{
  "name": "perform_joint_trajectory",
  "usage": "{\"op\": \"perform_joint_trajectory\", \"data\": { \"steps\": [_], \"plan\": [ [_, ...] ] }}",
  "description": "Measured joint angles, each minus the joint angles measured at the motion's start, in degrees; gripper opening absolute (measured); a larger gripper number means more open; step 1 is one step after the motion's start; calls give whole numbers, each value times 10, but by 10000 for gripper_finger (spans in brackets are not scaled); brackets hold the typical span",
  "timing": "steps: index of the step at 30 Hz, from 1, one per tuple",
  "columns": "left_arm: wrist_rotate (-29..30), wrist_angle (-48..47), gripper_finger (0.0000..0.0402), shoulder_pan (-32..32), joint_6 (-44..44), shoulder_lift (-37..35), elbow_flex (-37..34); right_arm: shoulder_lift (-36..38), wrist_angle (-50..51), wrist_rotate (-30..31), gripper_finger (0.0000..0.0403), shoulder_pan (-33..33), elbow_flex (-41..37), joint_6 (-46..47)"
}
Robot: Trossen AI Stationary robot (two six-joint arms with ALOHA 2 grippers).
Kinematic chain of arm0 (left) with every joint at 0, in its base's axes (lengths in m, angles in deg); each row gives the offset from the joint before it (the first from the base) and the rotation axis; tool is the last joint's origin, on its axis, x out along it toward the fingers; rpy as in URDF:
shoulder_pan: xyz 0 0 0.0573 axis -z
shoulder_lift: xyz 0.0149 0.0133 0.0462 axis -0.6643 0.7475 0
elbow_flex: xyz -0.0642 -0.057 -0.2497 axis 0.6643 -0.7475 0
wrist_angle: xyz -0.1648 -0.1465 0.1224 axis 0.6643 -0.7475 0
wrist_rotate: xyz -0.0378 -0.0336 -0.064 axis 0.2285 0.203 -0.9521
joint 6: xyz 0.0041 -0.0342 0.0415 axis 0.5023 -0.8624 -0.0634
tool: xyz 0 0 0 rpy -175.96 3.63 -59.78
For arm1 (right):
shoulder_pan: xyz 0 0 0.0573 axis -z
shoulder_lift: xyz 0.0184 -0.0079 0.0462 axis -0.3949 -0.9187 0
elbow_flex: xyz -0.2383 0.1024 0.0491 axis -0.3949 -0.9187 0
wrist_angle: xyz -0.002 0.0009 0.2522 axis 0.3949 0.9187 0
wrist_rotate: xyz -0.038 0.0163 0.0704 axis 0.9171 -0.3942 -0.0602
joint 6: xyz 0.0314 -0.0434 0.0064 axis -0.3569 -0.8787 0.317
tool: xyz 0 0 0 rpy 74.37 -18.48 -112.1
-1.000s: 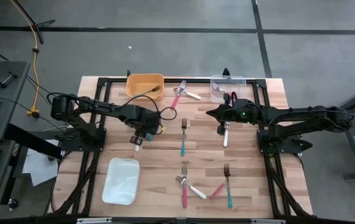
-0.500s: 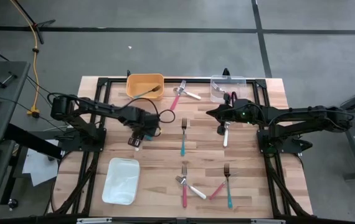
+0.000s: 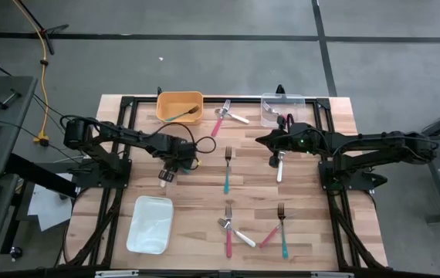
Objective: Sort silverware by color (type)
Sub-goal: Put the blue fork into the yellow bin
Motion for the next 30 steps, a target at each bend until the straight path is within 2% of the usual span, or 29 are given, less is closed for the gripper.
{"op": "perform_joint_trajectory", "data": {
  "steps": [10,16,25,30],
  "plan": [
    [-17,1,52,0,8,28,3,0,0,-3,0,0,0,0],
    [-4,-16,16,3,25,40,14,0,0,-2,0,0,0,0],
    [18,-95,10,7,-12,38,116,0,1,-1,0,0,0,0],
    [12,-165,10,24,-80,33,174,0,5,-1,0,0,0,-2]
  ]
}}
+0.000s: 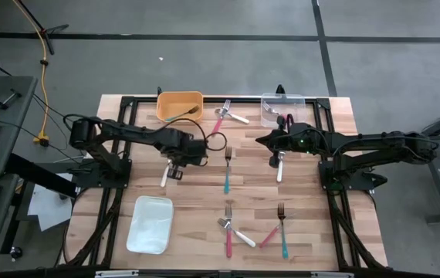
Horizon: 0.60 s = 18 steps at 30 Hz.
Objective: Sort silverware by color (type)
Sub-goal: Put the blue fork into the yellow bin
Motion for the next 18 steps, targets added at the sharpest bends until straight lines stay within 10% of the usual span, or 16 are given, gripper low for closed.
{"op": "perform_joint_trajectory", "data": {
  "steps": [18],
  "plan": [
    [-90,-109,10,222,-666,-126,78,0,0,0,0,0,0,-2]
  ]
}}
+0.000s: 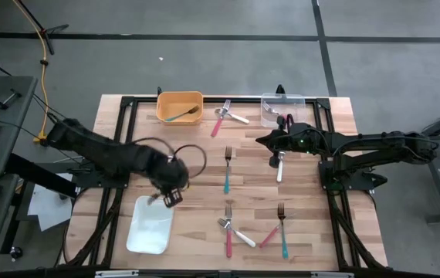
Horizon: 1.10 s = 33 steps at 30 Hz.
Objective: Sort silverware by color (type)
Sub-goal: Put the blue fork into the yellow bin
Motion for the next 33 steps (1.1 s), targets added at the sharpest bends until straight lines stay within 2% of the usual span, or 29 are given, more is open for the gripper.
{"op": "perform_joint_trajectory", "data": {
  "steps": [8,14,22,33],
  "plan": [
    [34,8,10,153,-319,8,0,0,0,0,0,0,0,0],
    [56,11,10,222,-484,8,-9,0,2,0,0,0,0,0],
    [61,23,10,239,-555,9,-63,0,5,0,0,0,0,0],
    [54,74,10,254,-522,8,-139,0,10,0,0,0,0,0]
  ]
}}
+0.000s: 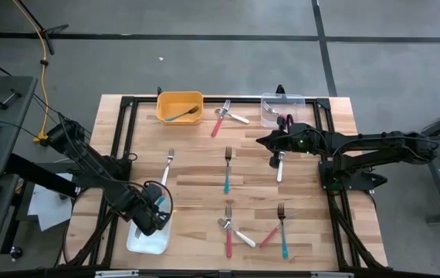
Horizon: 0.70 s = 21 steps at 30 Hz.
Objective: Sort silverware by color (type)
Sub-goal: Put the blue fork into the yellow bin
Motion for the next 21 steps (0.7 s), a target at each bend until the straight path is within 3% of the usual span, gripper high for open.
{"op": "perform_joint_trajectory", "data": {
  "steps": [21],
  "plan": [
    [-35,68,10,-3,120,45,-17,0,11,0,0,0,0,0]
  ]
}}
